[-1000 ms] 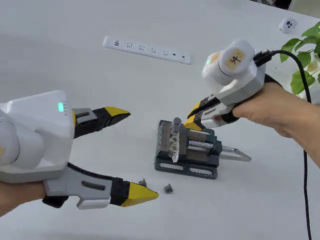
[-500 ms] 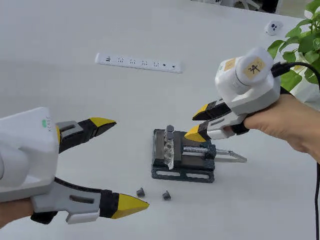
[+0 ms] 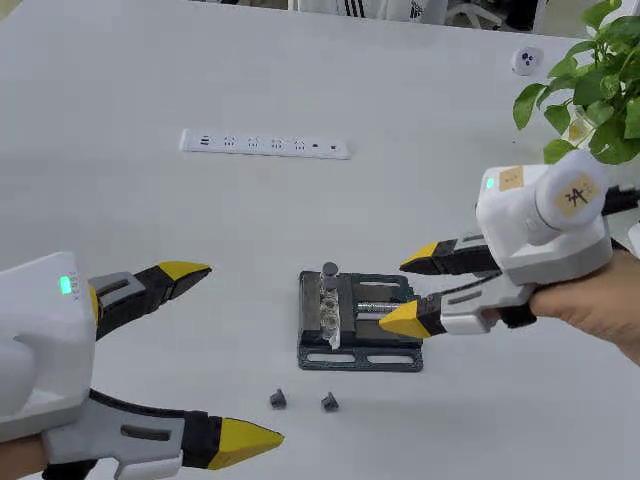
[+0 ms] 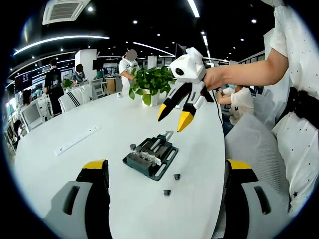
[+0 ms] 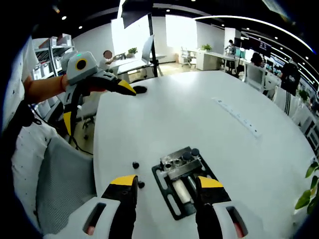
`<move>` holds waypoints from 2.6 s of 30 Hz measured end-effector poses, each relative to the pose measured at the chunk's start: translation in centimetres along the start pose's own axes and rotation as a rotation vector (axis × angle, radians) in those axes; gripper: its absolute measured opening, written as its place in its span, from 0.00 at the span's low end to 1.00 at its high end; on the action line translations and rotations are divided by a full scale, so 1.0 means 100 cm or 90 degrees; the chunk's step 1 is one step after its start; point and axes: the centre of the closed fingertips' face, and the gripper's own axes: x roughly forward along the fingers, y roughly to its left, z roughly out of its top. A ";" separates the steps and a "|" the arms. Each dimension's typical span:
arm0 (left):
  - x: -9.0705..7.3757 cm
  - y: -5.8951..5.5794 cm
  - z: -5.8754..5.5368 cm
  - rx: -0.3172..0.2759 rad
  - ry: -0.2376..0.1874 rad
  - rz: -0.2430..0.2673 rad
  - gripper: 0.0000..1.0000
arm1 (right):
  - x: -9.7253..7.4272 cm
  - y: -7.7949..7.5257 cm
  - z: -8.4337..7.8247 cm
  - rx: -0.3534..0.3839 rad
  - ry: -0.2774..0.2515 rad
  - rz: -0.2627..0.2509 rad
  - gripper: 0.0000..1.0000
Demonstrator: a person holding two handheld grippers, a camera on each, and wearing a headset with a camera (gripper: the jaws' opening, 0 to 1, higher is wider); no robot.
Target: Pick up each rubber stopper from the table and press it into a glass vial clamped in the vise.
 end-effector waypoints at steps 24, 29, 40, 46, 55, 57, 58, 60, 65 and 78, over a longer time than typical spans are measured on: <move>-0.002 -0.005 -0.011 -0.010 0.023 -0.008 0.98 | 0.031 0.060 -0.043 0.007 -0.100 0.102 0.40; -0.002 -0.005 -0.014 -0.014 0.026 -0.007 0.98 | 0.045 0.060 -0.054 -0.006 -0.084 0.120 0.34; 0.003 -0.003 -0.018 -0.025 0.033 -0.009 0.97 | 0.079 0.061 -0.056 -0.056 -0.054 0.168 0.25; 0.006 -0.002 -0.020 -0.027 0.040 -0.010 0.97 | 0.091 0.062 -0.058 -0.101 -0.023 0.199 0.22; 0.007 0.001 -0.023 -0.034 0.044 -0.007 0.97 | 0.102 0.063 -0.063 -0.151 0.012 0.239 0.16; 0.007 0.002 -0.024 -0.034 0.044 -0.006 0.97 | 0.102 0.064 -0.063 -0.153 0.014 0.243 0.16; 0.007 0.002 -0.024 -0.036 0.044 -0.005 0.97 | 0.102 0.064 -0.064 -0.155 0.014 0.247 0.15; 0.007 0.002 -0.025 -0.037 0.045 -0.005 0.96 | 0.103 0.065 -0.065 -0.158 0.016 0.253 0.14; 0.007 0.002 -0.026 -0.038 0.045 -0.004 0.96 | 0.105 0.064 -0.069 -0.164 0.025 0.256 0.12; 0.009 0.001 -0.025 -0.038 0.044 -0.005 0.96 | 0.106 0.063 -0.069 -0.155 0.021 0.249 0.07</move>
